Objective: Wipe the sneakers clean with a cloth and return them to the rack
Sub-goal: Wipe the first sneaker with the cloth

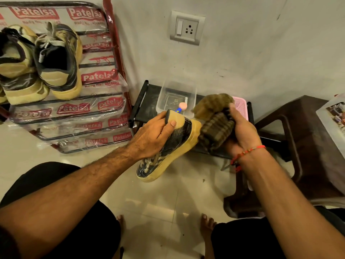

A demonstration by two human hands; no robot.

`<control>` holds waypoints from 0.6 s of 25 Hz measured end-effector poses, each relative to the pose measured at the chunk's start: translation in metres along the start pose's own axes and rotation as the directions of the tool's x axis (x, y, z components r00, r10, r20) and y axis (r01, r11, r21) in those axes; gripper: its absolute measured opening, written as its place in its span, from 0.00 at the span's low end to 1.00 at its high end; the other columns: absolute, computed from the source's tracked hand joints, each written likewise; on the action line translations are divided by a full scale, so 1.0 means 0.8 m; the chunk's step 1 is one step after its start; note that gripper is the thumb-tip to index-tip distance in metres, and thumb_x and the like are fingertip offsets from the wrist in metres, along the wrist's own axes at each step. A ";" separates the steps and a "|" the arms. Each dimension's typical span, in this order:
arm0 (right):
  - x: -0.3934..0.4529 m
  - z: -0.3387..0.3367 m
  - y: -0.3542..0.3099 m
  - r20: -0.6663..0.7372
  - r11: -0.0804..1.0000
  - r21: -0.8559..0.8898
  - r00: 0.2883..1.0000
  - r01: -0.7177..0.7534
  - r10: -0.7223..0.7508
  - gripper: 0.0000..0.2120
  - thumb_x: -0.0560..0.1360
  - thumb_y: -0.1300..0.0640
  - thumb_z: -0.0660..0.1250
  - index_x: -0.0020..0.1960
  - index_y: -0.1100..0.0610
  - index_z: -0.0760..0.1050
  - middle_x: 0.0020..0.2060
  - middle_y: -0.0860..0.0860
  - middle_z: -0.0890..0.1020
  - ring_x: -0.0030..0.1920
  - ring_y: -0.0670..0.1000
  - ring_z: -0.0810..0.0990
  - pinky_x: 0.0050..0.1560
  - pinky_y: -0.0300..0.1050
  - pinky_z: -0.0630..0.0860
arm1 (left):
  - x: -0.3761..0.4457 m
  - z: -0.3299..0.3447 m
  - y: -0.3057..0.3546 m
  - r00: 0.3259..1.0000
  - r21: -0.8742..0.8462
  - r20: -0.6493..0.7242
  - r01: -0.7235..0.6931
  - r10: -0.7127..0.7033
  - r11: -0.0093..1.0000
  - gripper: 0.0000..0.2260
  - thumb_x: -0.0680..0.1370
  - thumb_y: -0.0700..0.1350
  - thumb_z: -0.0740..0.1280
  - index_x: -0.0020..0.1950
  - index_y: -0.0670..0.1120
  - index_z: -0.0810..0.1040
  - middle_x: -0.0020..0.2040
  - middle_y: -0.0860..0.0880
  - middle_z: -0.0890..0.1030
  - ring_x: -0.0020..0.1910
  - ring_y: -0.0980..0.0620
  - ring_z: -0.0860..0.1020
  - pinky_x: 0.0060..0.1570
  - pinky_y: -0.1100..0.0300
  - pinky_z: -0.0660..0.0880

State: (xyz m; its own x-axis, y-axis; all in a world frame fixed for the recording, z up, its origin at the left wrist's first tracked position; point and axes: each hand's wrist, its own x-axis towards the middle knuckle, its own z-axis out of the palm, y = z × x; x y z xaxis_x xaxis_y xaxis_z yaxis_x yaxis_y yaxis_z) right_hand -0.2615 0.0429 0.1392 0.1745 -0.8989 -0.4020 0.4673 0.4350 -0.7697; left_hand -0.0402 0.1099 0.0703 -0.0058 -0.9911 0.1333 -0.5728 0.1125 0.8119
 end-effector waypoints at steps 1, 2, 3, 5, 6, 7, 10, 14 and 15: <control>0.001 -0.005 -0.006 0.023 0.982 0.155 0.994 -0.112 0.110 0.14 0.83 0.53 0.61 0.62 0.59 0.78 0.54 0.58 0.85 0.54 0.55 0.85 0.55 0.52 0.82 | 0.000 -0.001 -0.002 1.000 -0.007 -0.008 0.008 -0.008 1.000 0.31 0.82 0.65 0.50 0.63 0.42 0.80 0.61 0.49 0.77 0.57 0.49 0.79 0.58 0.43 0.78; -0.001 -0.006 -0.010 0.059 0.963 0.209 0.985 -0.170 0.161 0.14 0.82 0.52 0.60 0.59 0.59 0.80 0.50 0.57 0.86 0.50 0.54 0.86 0.49 0.50 0.84 | 0.000 -0.001 -0.004 1.000 -0.001 -0.006 0.010 -0.010 1.000 0.32 0.82 0.65 0.50 0.64 0.42 0.79 0.62 0.49 0.77 0.58 0.49 0.79 0.59 0.43 0.77; -0.003 -0.006 -0.009 0.095 0.960 0.199 0.979 -0.195 0.179 0.14 0.80 0.53 0.62 0.55 0.59 0.82 0.47 0.57 0.86 0.45 0.54 0.87 0.44 0.48 0.84 | -0.001 -0.001 -0.006 1.000 0.010 0.005 0.007 -0.007 1.000 0.32 0.82 0.66 0.49 0.64 0.43 0.79 0.63 0.50 0.77 0.59 0.49 0.79 0.59 0.43 0.77; -0.005 -0.002 -0.001 0.138 0.971 0.112 0.971 -0.211 0.195 0.14 0.73 0.55 0.66 0.53 0.61 0.84 0.45 0.57 0.86 0.41 0.54 0.86 0.41 0.47 0.84 | -0.001 0.001 -0.006 1.000 0.024 0.031 0.005 -0.006 1.000 0.32 0.82 0.66 0.49 0.64 0.42 0.79 0.62 0.49 0.77 0.57 0.48 0.79 0.57 0.42 0.78; -0.004 -0.001 0.004 0.140 0.977 0.059 0.971 -0.205 0.195 0.17 0.73 0.55 0.68 0.58 0.62 0.81 0.49 0.59 0.85 0.43 0.56 0.86 0.42 0.49 0.84 | -0.001 0.001 -0.006 0.999 0.019 0.039 0.009 -0.010 1.000 0.32 0.82 0.66 0.49 0.64 0.42 0.79 0.62 0.49 0.77 0.57 0.48 0.79 0.57 0.42 0.78; 0.000 -0.003 0.007 0.121 0.982 0.004 0.975 -0.190 0.189 0.21 0.73 0.55 0.70 0.64 0.62 0.78 0.54 0.60 0.84 0.47 0.57 0.85 0.45 0.50 0.84 | -0.001 0.001 -0.005 0.999 0.014 0.035 0.011 -0.012 1.000 0.32 0.82 0.65 0.50 0.65 0.42 0.79 0.63 0.48 0.77 0.58 0.48 0.79 0.57 0.42 0.78; 0.011 -0.010 0.012 0.060 0.983 -0.182 0.998 0.030 -0.020 0.18 0.79 0.55 0.68 0.66 0.62 0.77 0.56 0.58 0.84 0.53 0.55 0.84 0.52 0.52 0.83 | -0.001 -0.002 -0.005 1.000 0.018 -0.009 0.005 -0.005 1.000 0.31 0.82 0.63 0.50 0.64 0.41 0.80 0.64 0.47 0.78 0.59 0.49 0.79 0.61 0.44 0.76; 0.015 -0.019 0.011 0.239 0.579 -0.595 0.810 0.558 -0.535 0.07 0.73 0.45 0.74 0.51 0.44 0.85 0.68 0.50 0.76 0.72 0.55 0.72 0.71 0.59 0.71 | 0.000 -0.003 -0.003 1.000 0.019 0.002 0.018 -0.018 1.000 0.31 0.82 0.63 0.50 0.63 0.41 0.81 0.62 0.48 0.77 0.56 0.50 0.79 0.58 0.44 0.77; 0.016 -0.021 0.008 0.326 0.429 -0.620 0.714 0.657 -0.620 0.05 0.74 0.48 0.73 0.50 0.44 0.84 0.72 0.49 0.73 0.76 0.55 0.65 0.74 0.59 0.65 | 0.000 -0.003 -0.003 1.000 0.016 0.010 0.023 -0.023 1.000 0.31 0.82 0.63 0.50 0.63 0.41 0.80 0.61 0.48 0.77 0.56 0.50 0.79 0.58 0.44 0.77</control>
State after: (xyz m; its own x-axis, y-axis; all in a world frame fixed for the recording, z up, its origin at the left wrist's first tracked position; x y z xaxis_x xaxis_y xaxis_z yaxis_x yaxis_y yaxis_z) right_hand -0.2712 0.0346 0.1207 0.1175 -0.9285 0.3522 -0.2227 -0.3702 -0.9019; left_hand -0.0368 0.1095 0.0698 -0.0006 -0.9940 0.1093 -0.5862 0.0889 0.8053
